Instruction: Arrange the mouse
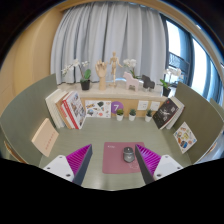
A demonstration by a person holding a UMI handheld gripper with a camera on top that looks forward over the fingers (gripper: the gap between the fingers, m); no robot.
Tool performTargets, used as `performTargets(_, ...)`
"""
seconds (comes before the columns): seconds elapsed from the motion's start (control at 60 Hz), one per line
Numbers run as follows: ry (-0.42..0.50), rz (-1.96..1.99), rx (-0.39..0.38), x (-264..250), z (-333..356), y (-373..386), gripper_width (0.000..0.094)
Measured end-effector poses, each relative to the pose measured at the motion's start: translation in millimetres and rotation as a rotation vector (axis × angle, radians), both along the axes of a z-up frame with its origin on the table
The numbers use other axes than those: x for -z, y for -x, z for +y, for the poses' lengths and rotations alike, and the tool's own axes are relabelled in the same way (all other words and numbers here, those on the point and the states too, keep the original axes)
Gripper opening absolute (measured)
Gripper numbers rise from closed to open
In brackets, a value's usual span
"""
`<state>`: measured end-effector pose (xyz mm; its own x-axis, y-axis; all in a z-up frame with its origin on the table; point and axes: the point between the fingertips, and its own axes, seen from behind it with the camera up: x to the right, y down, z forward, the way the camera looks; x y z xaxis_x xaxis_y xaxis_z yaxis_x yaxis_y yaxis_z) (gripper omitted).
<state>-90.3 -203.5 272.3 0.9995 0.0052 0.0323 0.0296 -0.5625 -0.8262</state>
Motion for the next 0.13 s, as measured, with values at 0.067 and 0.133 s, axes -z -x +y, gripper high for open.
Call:
performTargets(0.067, -0.002, 0.002, 0.004, -1.7, -5.6, 4.3, 0.0866)
performTargets(0.133, -0.005, 0.003, 0.0, -2.6, -10.3, 9.7, 0.0865)
